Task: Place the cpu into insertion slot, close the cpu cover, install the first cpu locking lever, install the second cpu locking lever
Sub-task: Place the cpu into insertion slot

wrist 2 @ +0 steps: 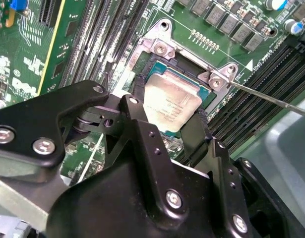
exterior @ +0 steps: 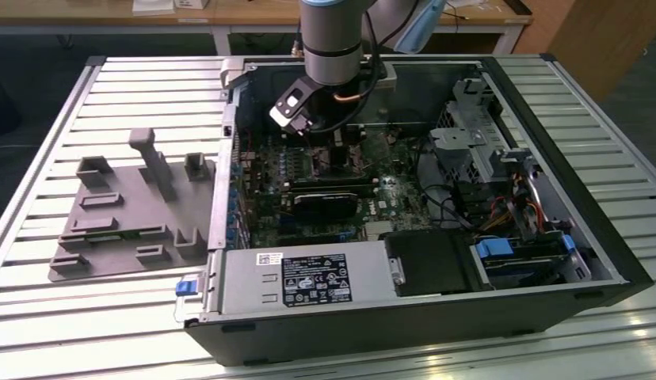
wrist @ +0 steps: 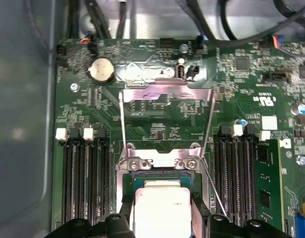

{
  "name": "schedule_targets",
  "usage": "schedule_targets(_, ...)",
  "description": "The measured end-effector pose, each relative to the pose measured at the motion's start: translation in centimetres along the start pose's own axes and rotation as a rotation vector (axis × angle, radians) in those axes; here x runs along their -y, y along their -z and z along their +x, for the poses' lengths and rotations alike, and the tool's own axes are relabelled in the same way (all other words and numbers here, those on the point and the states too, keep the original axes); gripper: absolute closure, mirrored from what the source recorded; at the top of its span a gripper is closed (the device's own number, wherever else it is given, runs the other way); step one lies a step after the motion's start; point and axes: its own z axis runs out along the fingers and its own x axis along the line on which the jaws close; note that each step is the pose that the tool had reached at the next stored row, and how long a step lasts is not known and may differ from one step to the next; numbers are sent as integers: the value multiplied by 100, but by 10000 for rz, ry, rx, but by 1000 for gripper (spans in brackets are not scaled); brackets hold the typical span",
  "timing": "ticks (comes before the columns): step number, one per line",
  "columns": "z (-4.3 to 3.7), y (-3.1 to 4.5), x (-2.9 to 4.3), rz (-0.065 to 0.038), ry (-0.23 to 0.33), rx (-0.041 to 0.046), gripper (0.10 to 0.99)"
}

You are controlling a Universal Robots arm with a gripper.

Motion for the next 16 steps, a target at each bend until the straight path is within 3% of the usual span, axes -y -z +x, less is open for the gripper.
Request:
schedule_targets(4, 0, -4, 1, 12, -390, 38, 549)
schedule_targets(16, 3, 2, 0, 3, -145, 10, 549)
